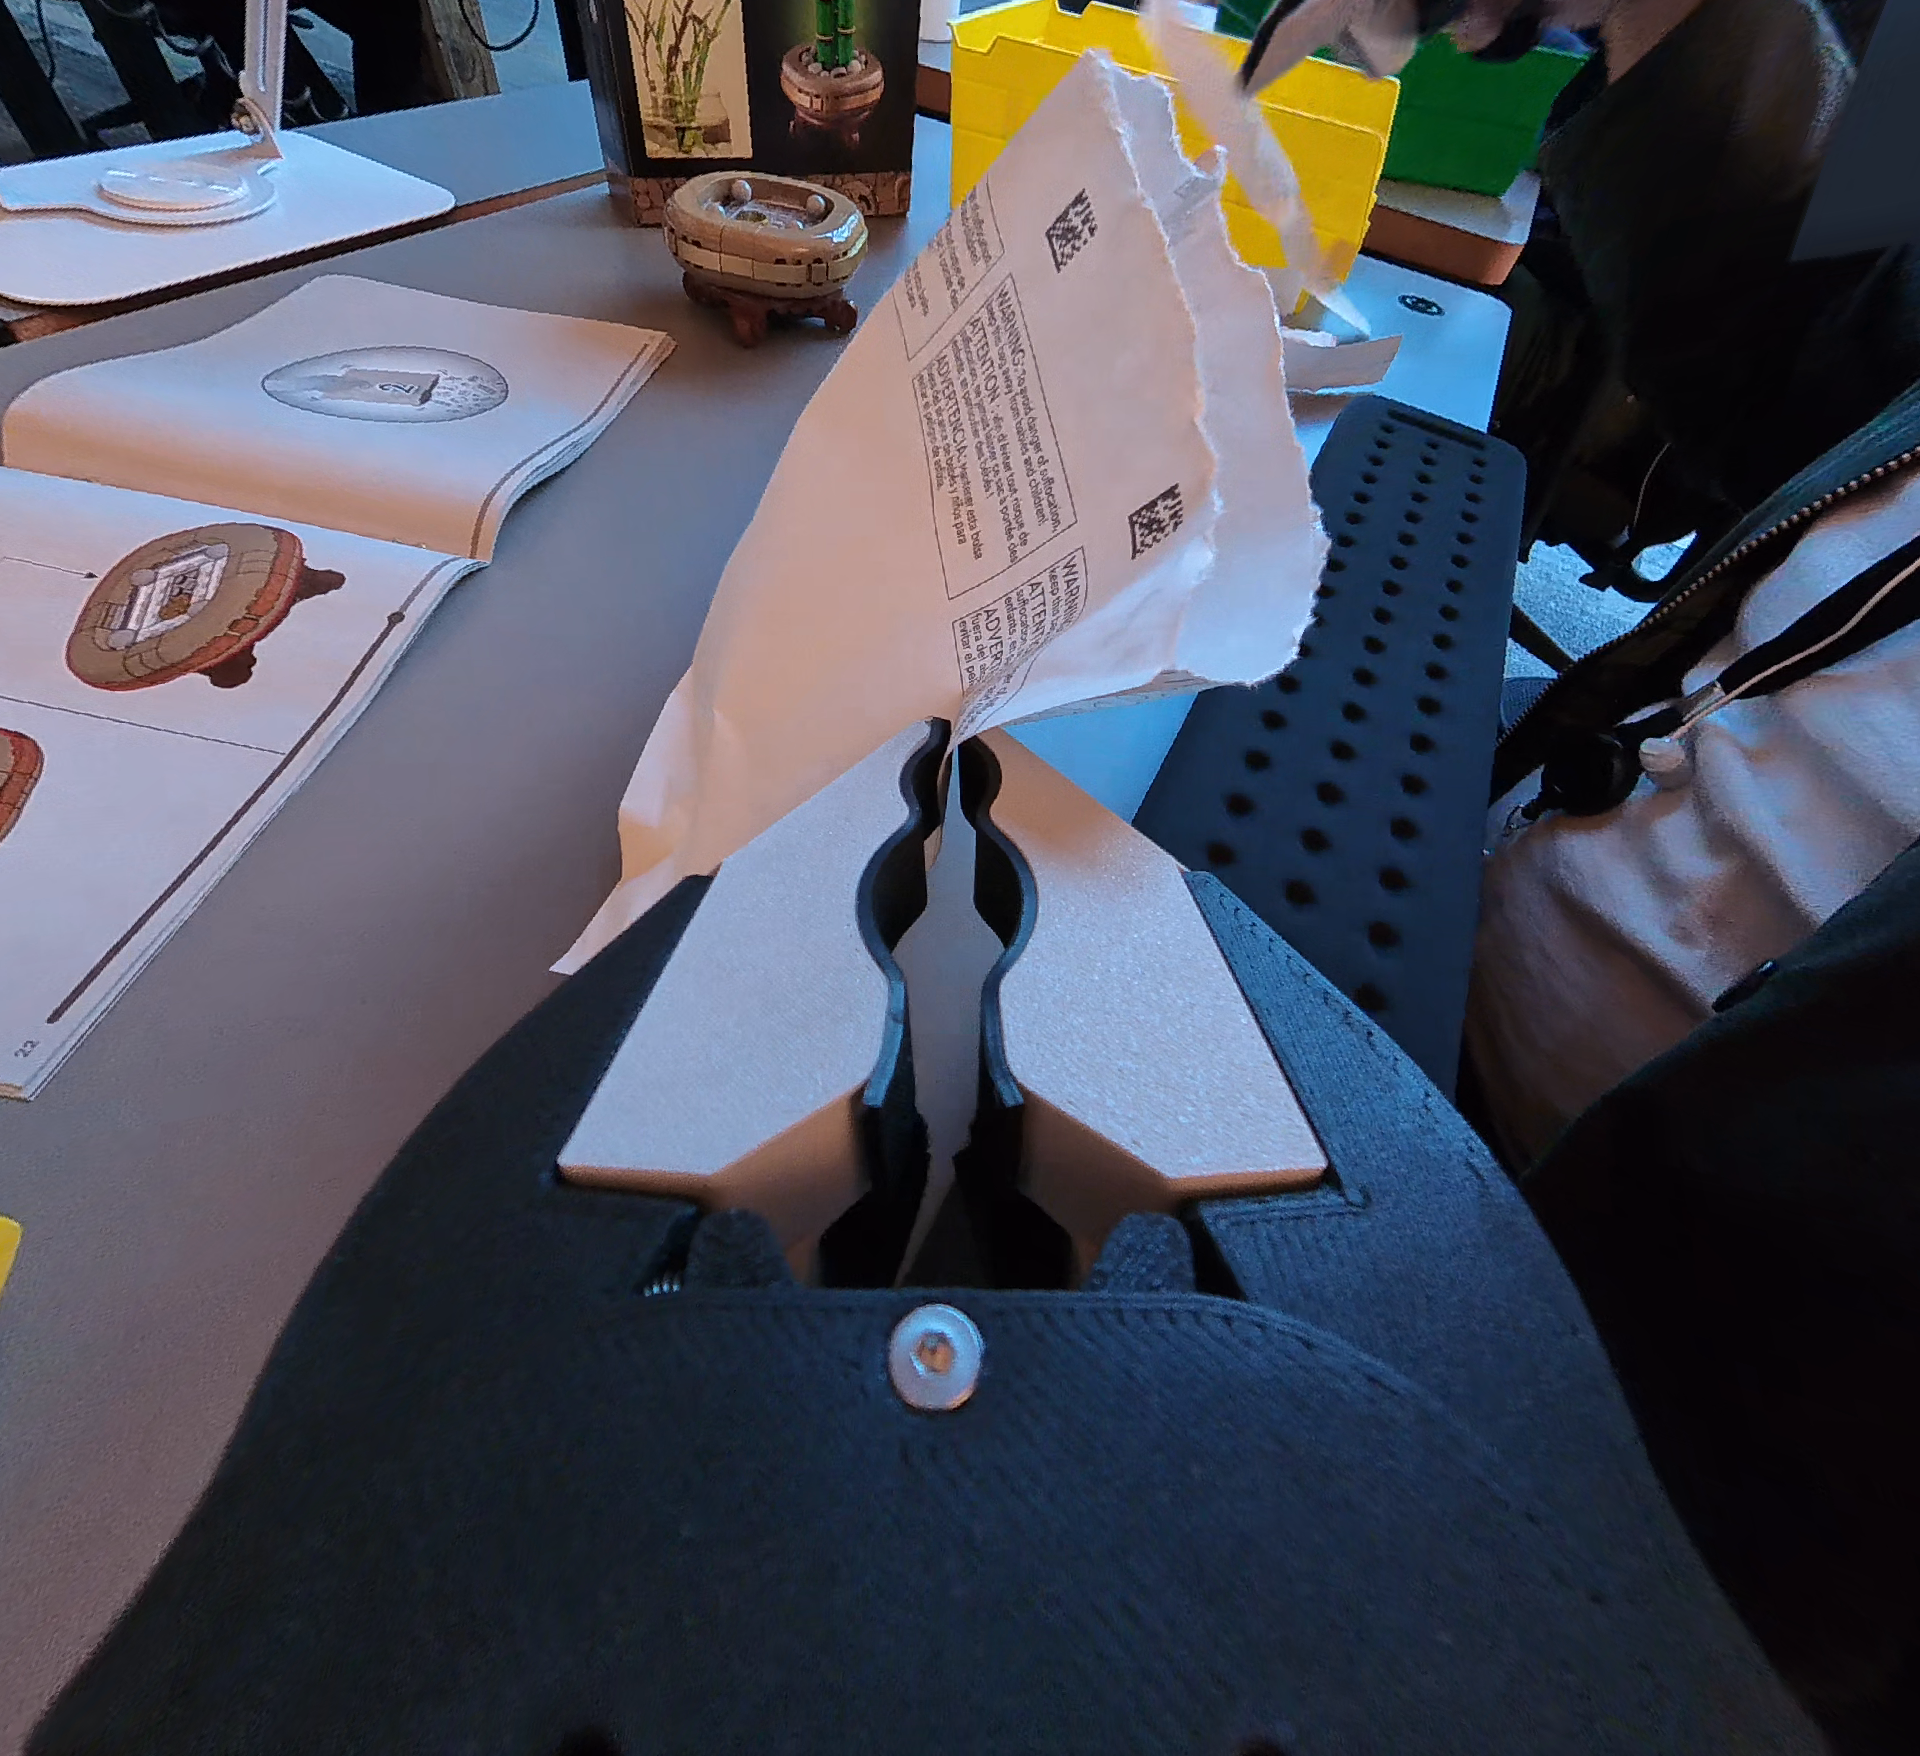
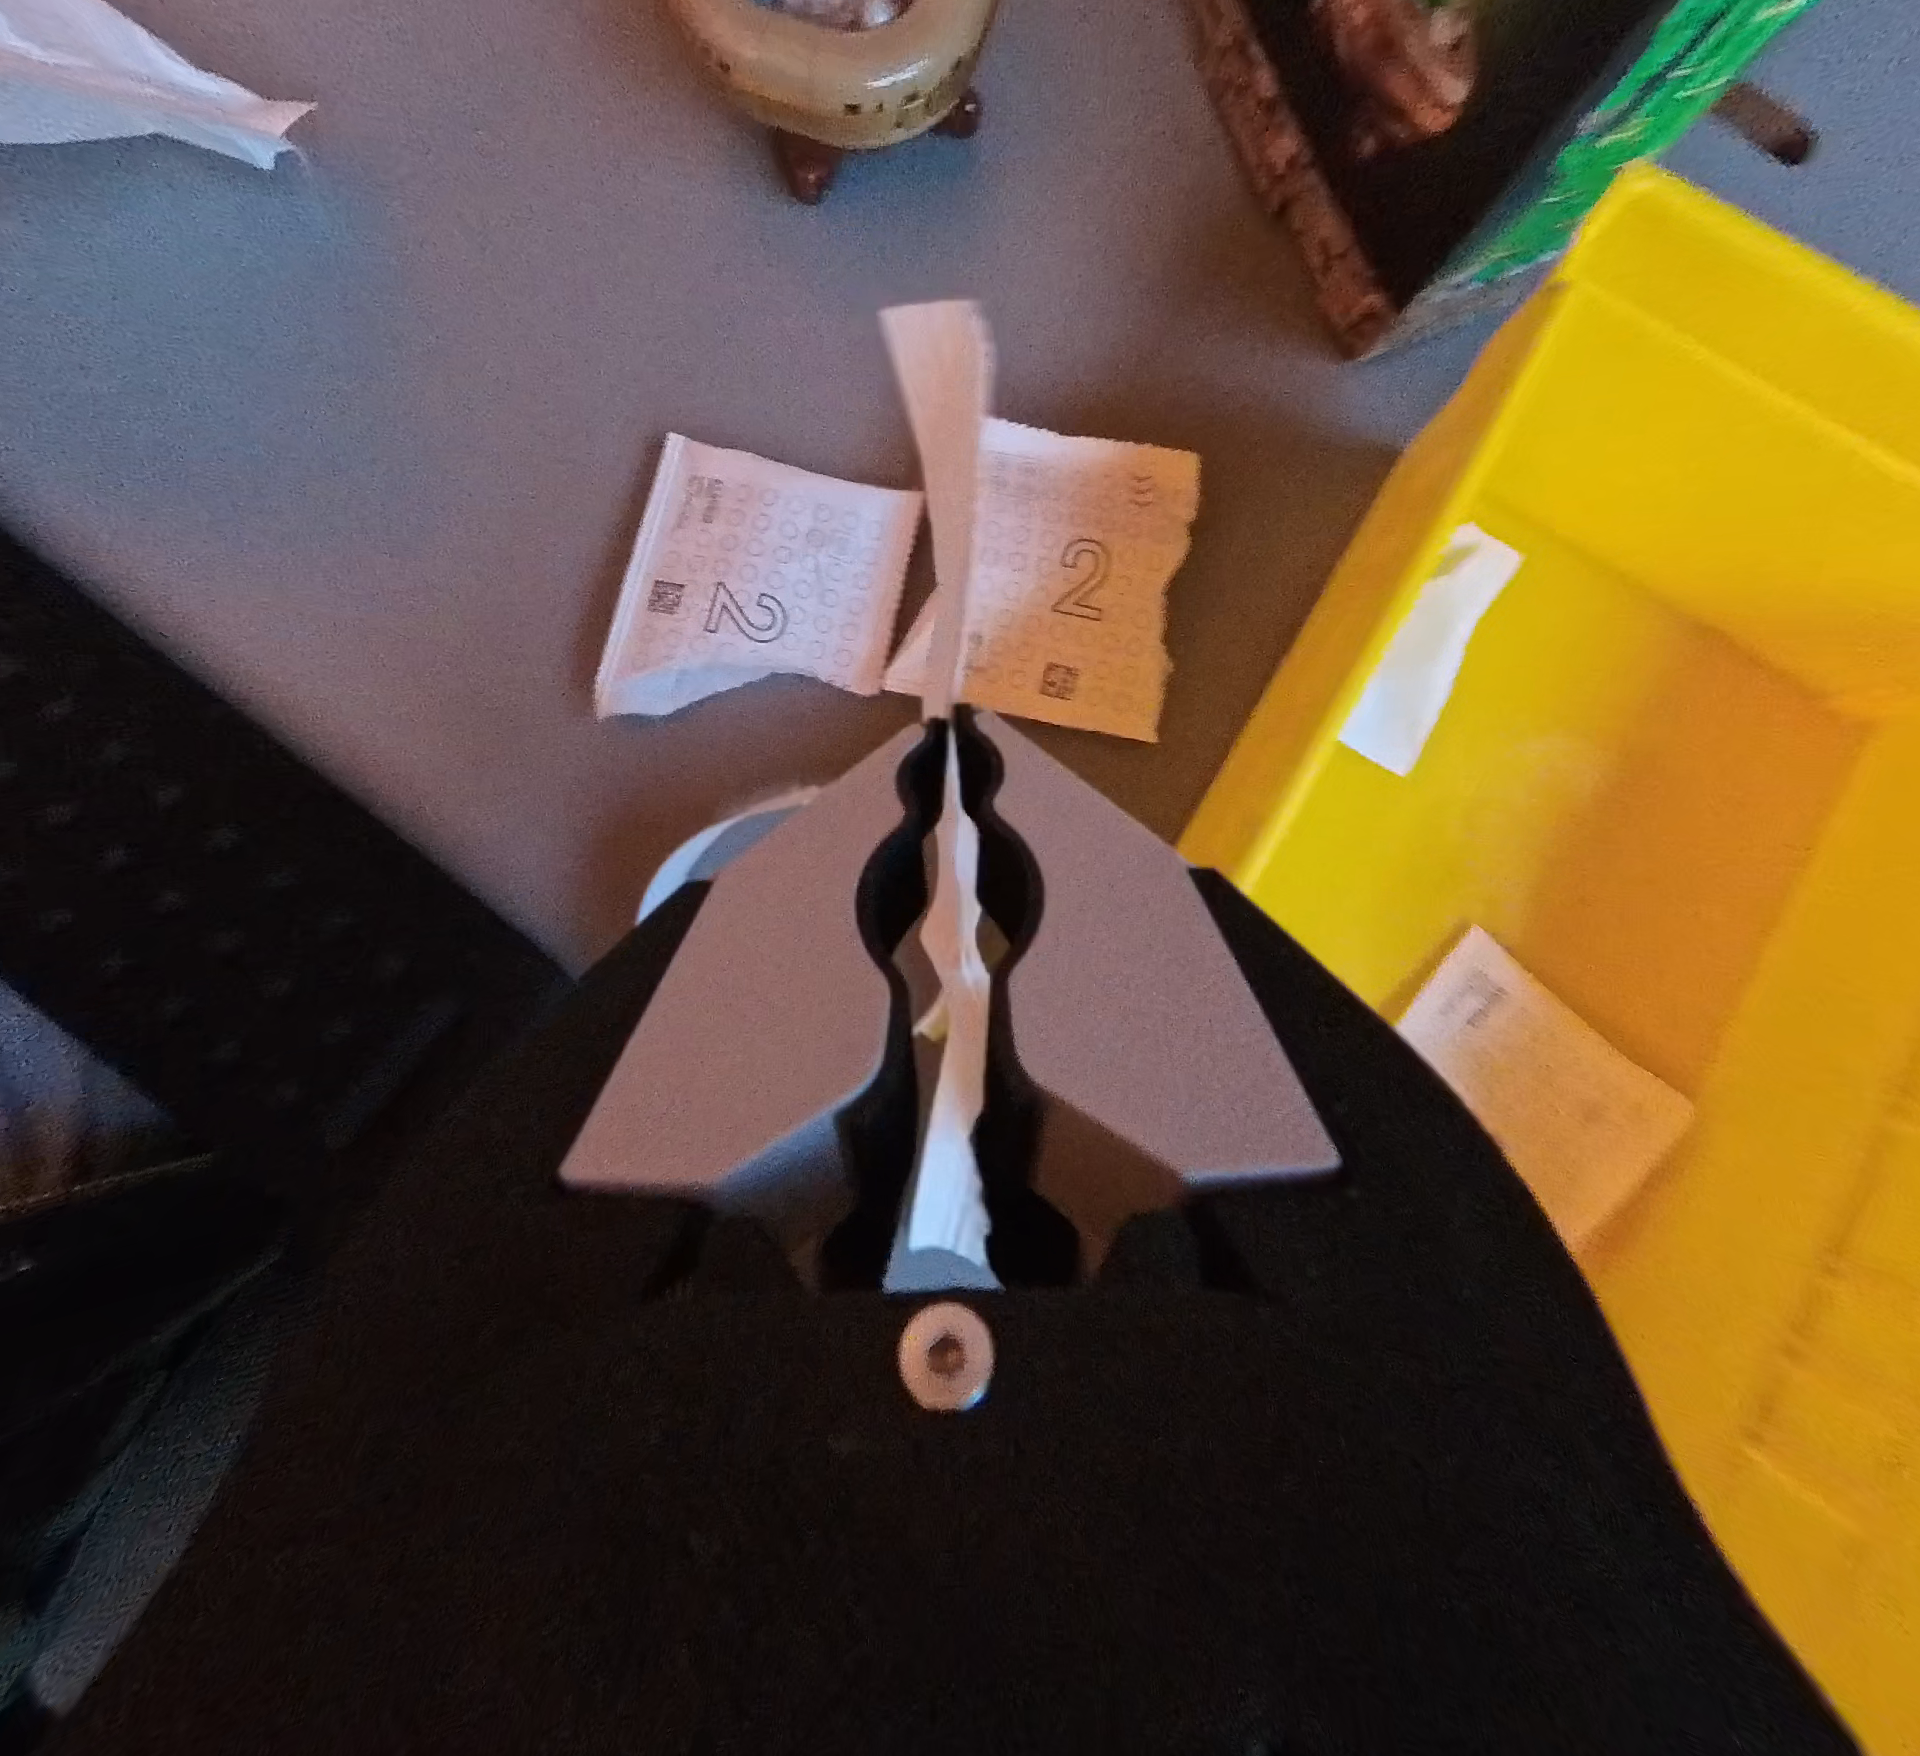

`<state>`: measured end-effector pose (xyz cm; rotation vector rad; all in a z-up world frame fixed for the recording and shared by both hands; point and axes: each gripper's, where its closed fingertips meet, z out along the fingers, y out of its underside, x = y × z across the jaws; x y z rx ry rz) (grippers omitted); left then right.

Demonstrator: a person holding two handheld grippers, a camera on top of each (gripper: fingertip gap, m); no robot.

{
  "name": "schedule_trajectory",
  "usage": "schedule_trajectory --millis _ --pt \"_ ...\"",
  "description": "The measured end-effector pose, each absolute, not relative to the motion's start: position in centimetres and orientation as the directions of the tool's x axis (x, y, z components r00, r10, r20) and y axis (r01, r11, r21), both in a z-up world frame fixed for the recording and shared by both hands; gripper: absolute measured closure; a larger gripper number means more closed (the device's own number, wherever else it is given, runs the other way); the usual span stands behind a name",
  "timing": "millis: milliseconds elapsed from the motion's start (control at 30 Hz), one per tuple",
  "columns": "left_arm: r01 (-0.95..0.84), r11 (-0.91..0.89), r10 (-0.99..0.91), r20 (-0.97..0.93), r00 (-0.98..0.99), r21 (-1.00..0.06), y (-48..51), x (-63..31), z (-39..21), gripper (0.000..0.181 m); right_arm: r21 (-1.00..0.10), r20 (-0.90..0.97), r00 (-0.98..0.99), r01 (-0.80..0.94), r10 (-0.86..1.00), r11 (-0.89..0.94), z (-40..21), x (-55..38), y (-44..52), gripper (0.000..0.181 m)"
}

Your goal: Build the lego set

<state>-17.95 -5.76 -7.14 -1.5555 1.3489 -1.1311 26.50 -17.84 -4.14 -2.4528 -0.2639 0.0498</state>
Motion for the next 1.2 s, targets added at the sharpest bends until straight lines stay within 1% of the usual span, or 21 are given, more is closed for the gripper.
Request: schedule_trajectory --millis 33,67,100,167,200,233,267,300,333,400,433,467,533,633,733,833,933,1100,1133,1167,1200 --pt "-0.305 -0.141 -0.990 0.134 0.045 -0.942 -5.8 -18.0 -7.2 0.181 -0.625 -0.022 0.970 0.174 0.241 -0.761 -4.7 25.6 -17.3 0.165" --pt "-0.305 -0.141 -0.990 0.133 0.047 -0.942 -5.8 -18.1 -7.2 0.181 -0.632 -0.071 0.960 0.166 0.270 -0.757 -4.7 24.9 -17.1 0.158" --pt "-0.305 -0.143 -0.990 0.134 0.049 -0.942 -5.8 -18.1 -7.2 0.181 -0.644 -0.086 0.959 0.154 0.271 -0.749 -4.2 25.1 -16.9 0.155" --pt "-0.304 -0.148 -0.989 0.139 0.052 -0.941 -5.7 -18.3 -7.2 0.181 -0.709 -0.005 0.975 0.153 0.222 -0.688 -2.0 27.7 -16.6 0.155" --pt "-0.302 -0.152 -0.988 0.143 0.052 -0.941 -5.6 -18.3 -7.2 0.181 -0.744 0.063 0.983 0.162 0.173 -0.648 -0.7 29.9 -16.5 0.158" --pt "-0.299 -0.157 -0.988 0.148 0.050 -0.941 -5.6 -18.3 -7.2 0.181 -0.766 0.144 0.984 0.179 0.107 -0.618 0.3 32.8 -16.5 0.165" --pt "-0.298 -0.159 -0.987 0.152 0.049 -0.941 -5.5 -18.2 -7.2 0.181 -0.766 0.216 0.976 0.188 0.029 -0.615 0.7 36.1 -16.6 0.168" --pt "-0.296 -0.161 -0.987 0.154 0.050 -0.941 -5.3 -18.2 -7.2 0.181 -0.742 0.237 0.971 0.162 -0.028 -0.651 0.2 39.0 -16.8 0.166" --pt "-0.292 -0.164 -0.986 0.156 0.049 -0.942 -5.2 -18.1 -7.1 0.181 -0.700 0.183 0.982 0.101 -0.041 -0.707 -1.4 40.7 -16.9 0.159" --pt "-0.283 -0.171 -0.985 0.163 0.050 -0.944 -5.1 -17.9 -7.0 0.181 -0.610 -0.018 1.000 -0.018 -0.008 -0.792 -5.2 41.5 -16.8 0.144" --pt "-0.281 -0.172 -0.985 0.166 0.045 -0.944 -5.2 -17.9 -7.0 0.181 -0.586 -0.077 0.997 -0.030 0.019 -0.810 -6.8 41.5 -16.4 0.143" --pt "-0.280 -0.174 -0.985 0.170 0.041 -0.944 -5.3 -17.8 -7.1 0.181 -0.568 -0.090 0.995 -0.010 0.050 -0.823 -8.2 41.4 -16.1 0.144" --pt "-0.273 -0.195 -0.981 0.191 0.040 -0.942 -5.2 -17.7 -7.1 0.181 -0.513 -0.039 0.993 0.076 0.112 -0.855 -10.8 41.7 -16.1 0.142" --pt "-0.282 -0.225 -0.974 0.222 0.043 -0.932 -4.9 -17.4 -7.1 0.181 -0.482 -0.021 0.975 0.185 0.223 -0.856 -13.1 40.8 -15.6 0.137" --pt "-0.300 -0.229 -0.973 0.225 0.047 -0.926 -4.8 -16.9 -6.9 0.181 -0.463 -0.078 0.971 0.164 0.224 -0.871 -14.6 40.4 -14.5 0.133" --pt "-0.315 -0.222 -0.975 0.218 0.047 -0.923 -5.0 -16.3 -7.0 0.181 -0.454 -0.134 0.980 0.074 0.150 -0.888 -15.4 40.9 -13.1 0.133" --pt "-0.326 -0.224 -0.974 0.221 0.047 -0.918 -5.2 -15.8 -7.3 0.181 -0.483 -0.164 0.979 0.031 0.125 -0.875 -15.4 40.8 -11.8 0.141" --pt "-0.330 -0.225 -0.974 0.224 0.043 -0.917 -5.2 -15.3 -7.5 0.181 -0.501 -0.103 0.981 0.093 0.166 -0.860 -15.3 40.9 -11.9 0.144" --pt "-0.331 -0.223 -0.974 0.222 0.042 -0.917 -5.2 -15.3 -7.5 0.181 -0.524 -0.101 0.981 0.091 0.168 -0.847 -14.8 41.0 -11.9 0.151" --pt "-0.331 -0.221 -0.975 0.221 0.041 -0.917 -5.1 -15.3 -7.4 0.181 -0.551 -0.101 0.982 0.081 0.162 -0.830 -14.3 41.1 -11.9 0.162" --pt "-0.331 -0.220 -0.975 0.219 0.040 -0.918 -5.1 -15.3 -7.4 0.181 -0.574 -0.091 0.985 0.070 0.149 -0.816 -13.8 41.6 -12.1 0.168"
